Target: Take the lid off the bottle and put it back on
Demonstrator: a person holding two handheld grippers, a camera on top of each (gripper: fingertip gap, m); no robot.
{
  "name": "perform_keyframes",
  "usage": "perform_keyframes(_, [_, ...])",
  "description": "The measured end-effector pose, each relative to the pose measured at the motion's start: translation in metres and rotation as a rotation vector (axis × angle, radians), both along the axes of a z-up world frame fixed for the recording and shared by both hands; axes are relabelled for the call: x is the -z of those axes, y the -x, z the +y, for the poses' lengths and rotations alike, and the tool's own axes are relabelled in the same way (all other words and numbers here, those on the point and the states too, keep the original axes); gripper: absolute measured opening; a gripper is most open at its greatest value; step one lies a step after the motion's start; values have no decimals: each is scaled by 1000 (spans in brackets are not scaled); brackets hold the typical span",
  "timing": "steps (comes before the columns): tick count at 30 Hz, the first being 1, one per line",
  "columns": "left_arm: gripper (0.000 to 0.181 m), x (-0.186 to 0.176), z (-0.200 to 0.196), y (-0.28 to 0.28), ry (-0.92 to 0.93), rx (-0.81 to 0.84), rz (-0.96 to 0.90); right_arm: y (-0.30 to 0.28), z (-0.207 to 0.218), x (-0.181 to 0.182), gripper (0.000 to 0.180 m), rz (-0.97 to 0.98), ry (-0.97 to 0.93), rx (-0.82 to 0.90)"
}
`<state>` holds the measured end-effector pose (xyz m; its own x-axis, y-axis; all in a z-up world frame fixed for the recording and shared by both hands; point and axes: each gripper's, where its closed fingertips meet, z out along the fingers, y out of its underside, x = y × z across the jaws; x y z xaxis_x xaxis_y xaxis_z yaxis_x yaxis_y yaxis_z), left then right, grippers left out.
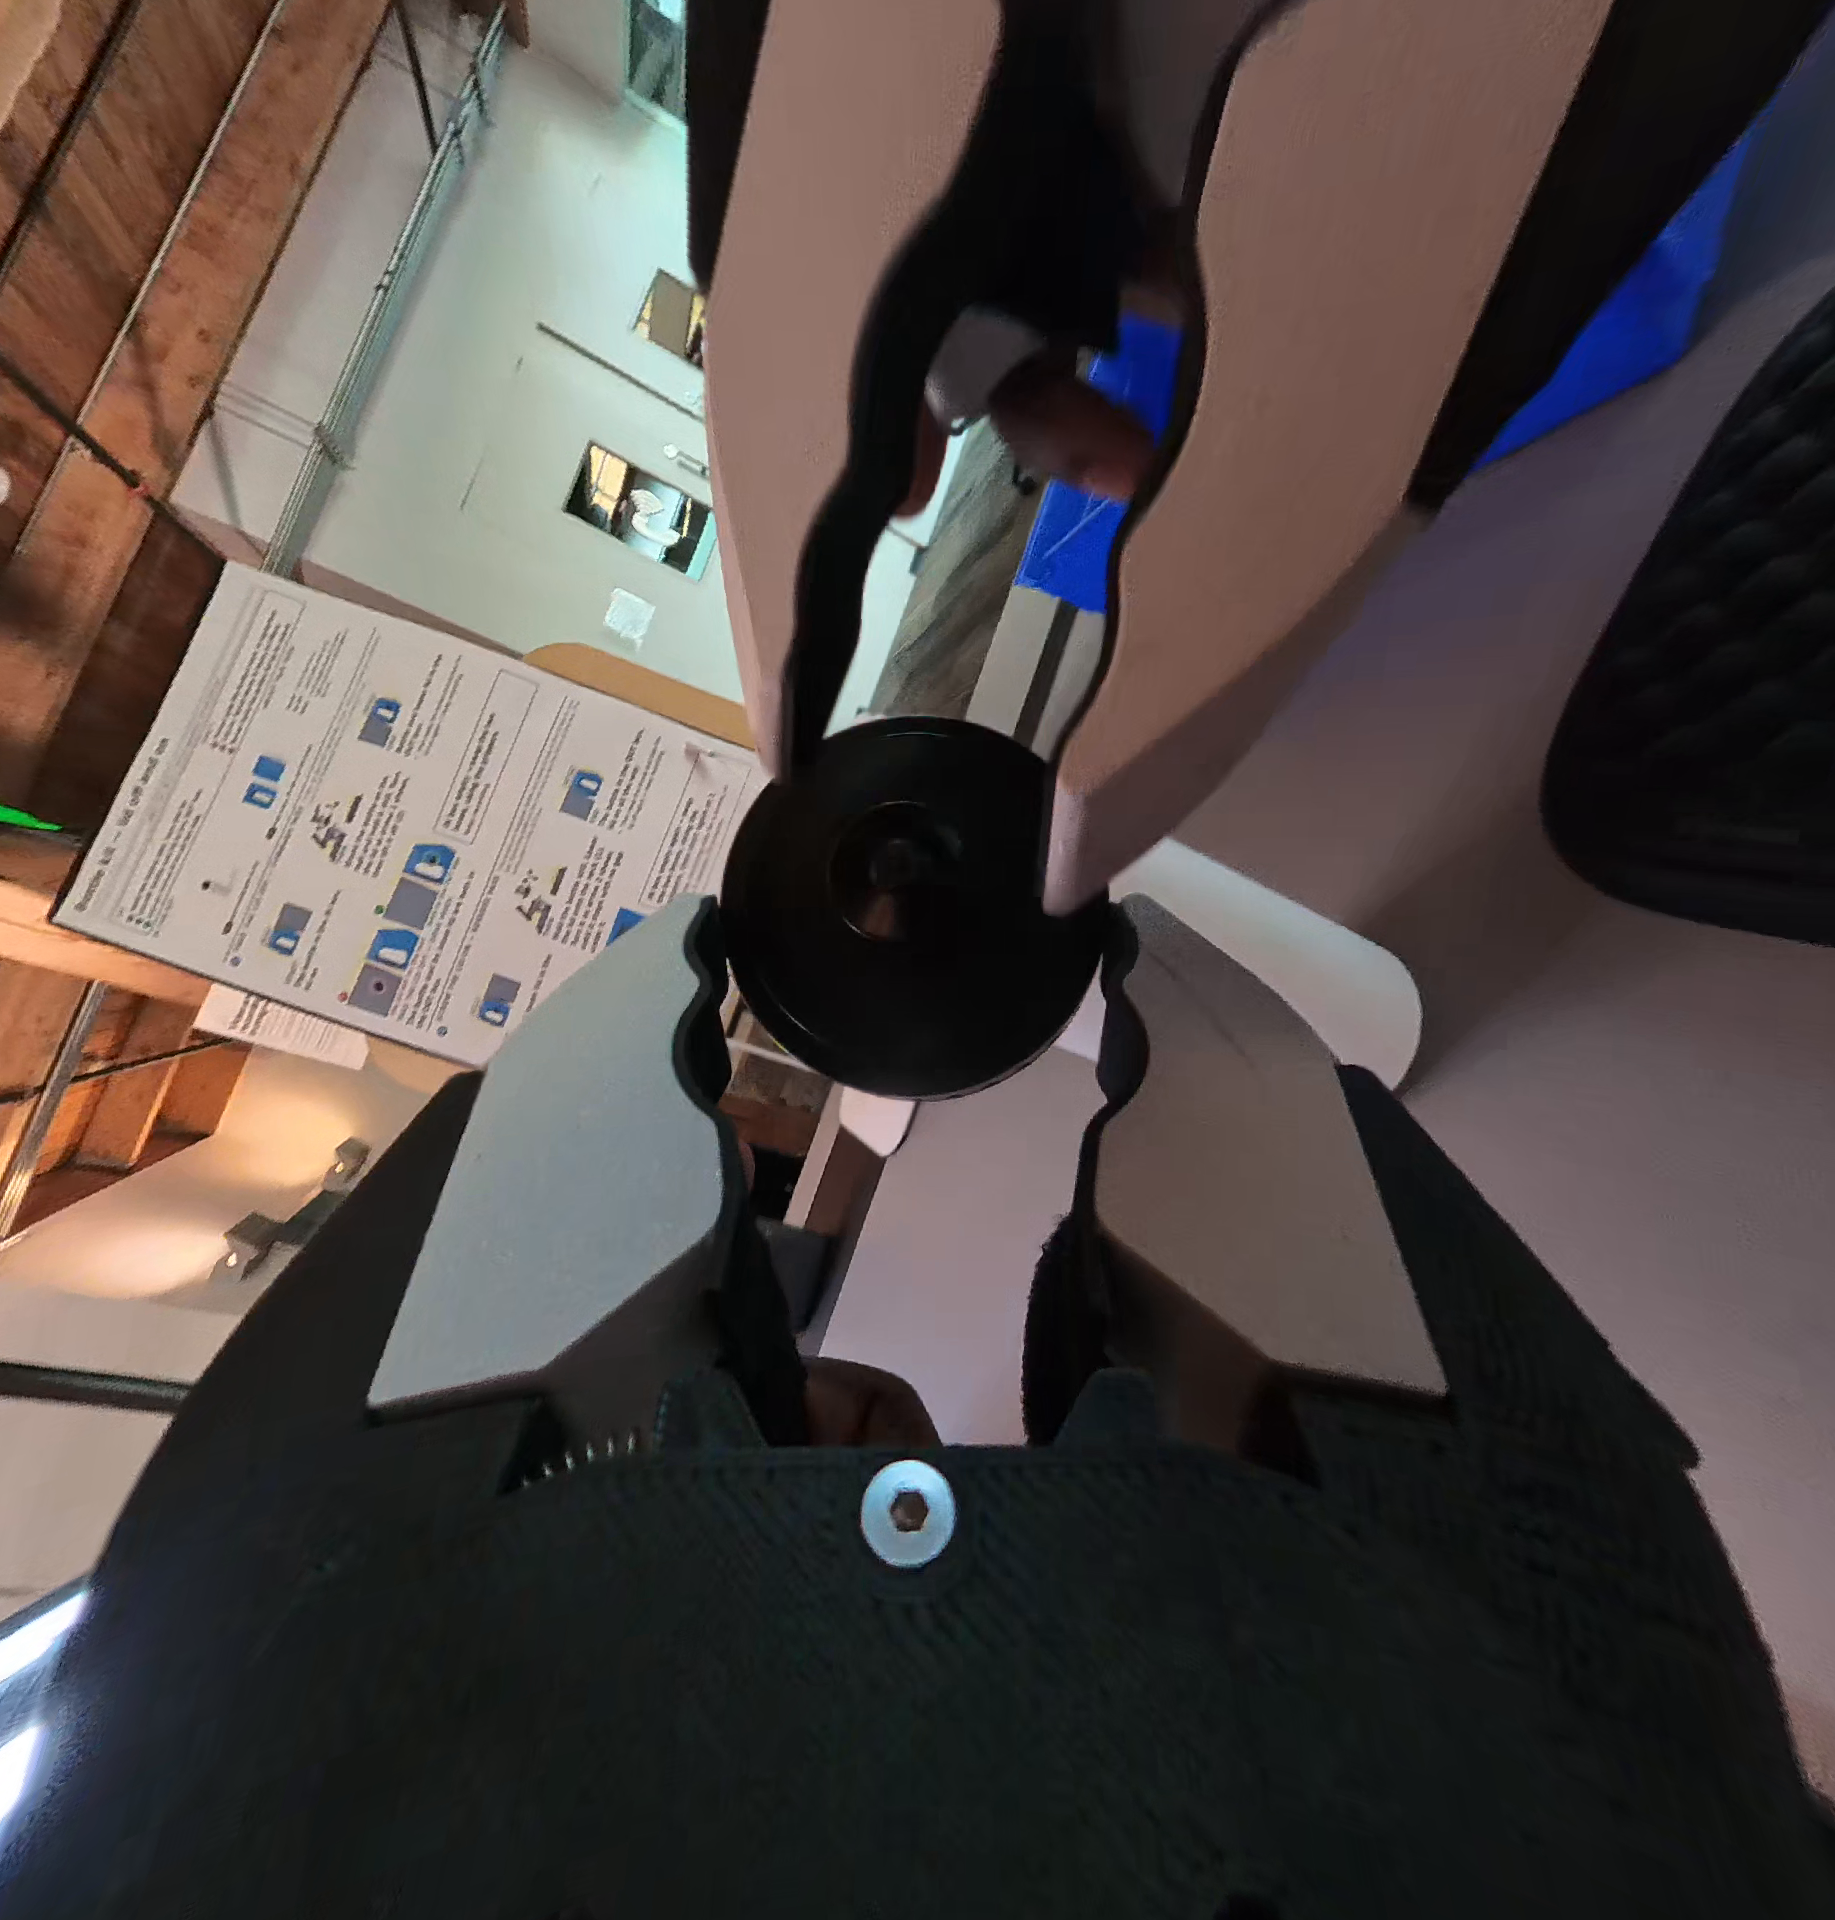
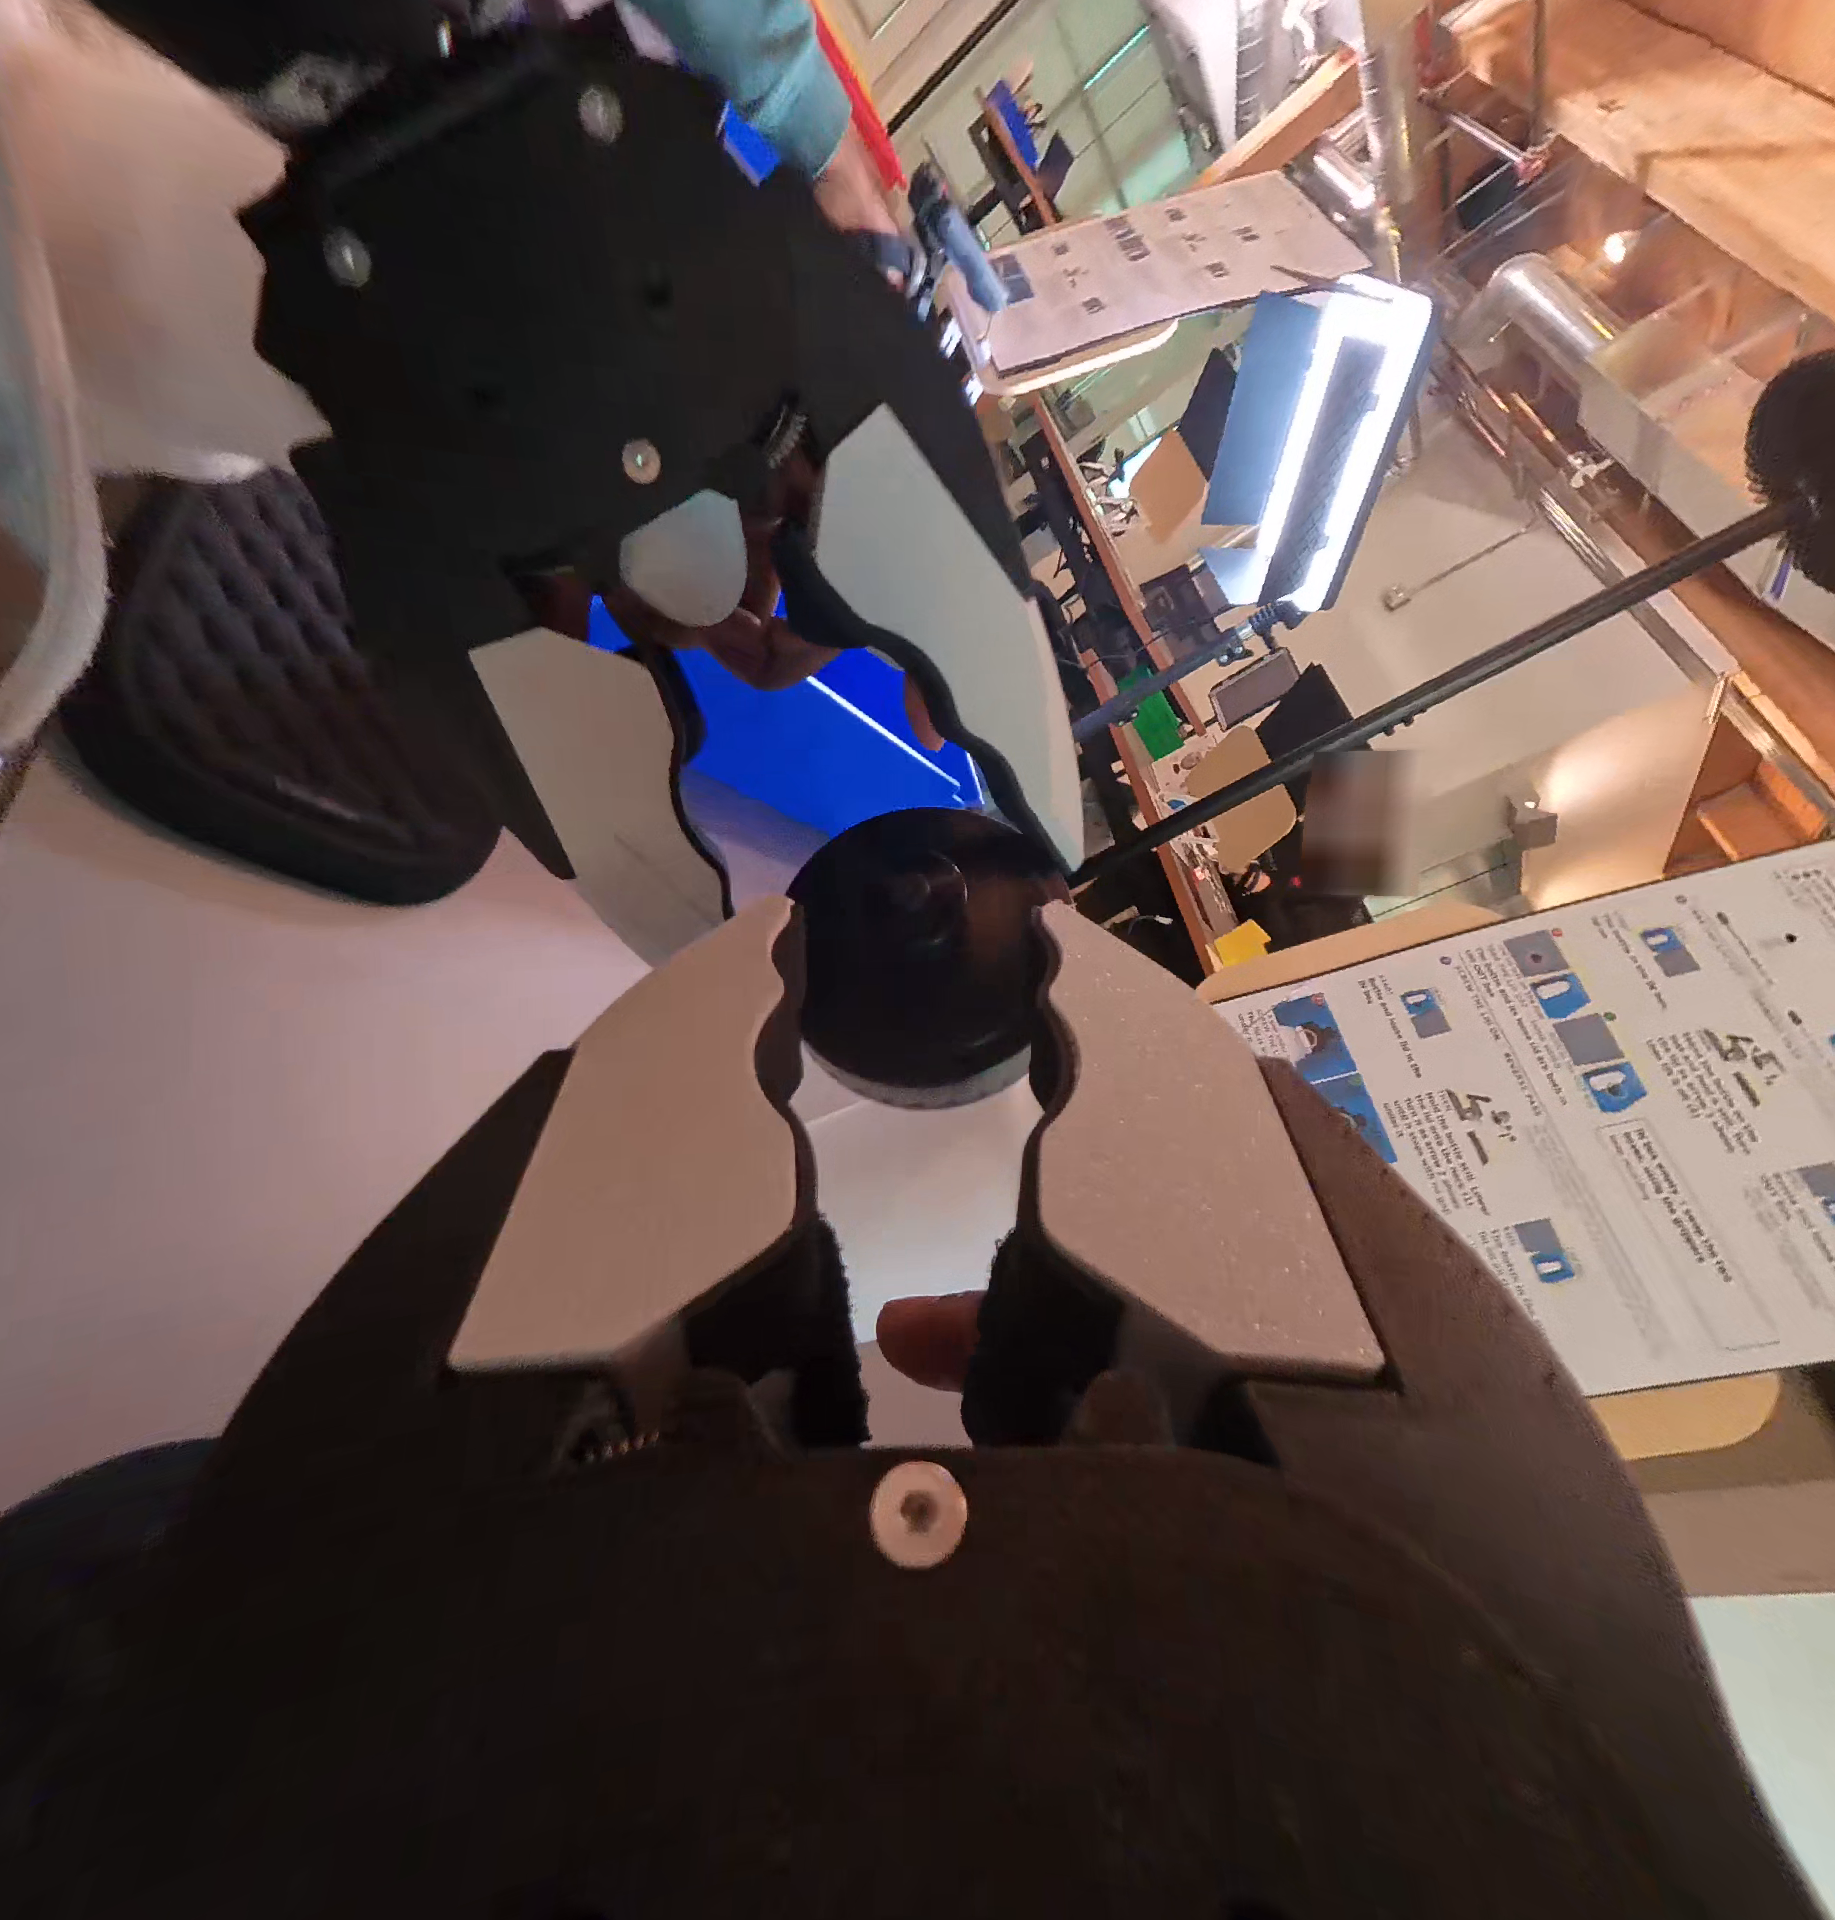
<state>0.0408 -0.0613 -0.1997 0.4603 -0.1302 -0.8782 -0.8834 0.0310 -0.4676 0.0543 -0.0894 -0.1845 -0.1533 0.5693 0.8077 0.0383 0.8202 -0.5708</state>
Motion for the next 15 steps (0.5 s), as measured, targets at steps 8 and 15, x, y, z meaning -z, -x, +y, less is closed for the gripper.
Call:
perform_keyframes(8, [76, -13, -6, -13, 26, 251, -332, 7, 7, 1, 23, -26, -48, -7])
perform_keyframes(15, [145, 0, 51, 19, 305, 409, -1023, -1, 64, -57, 23, -26, 504, 0])
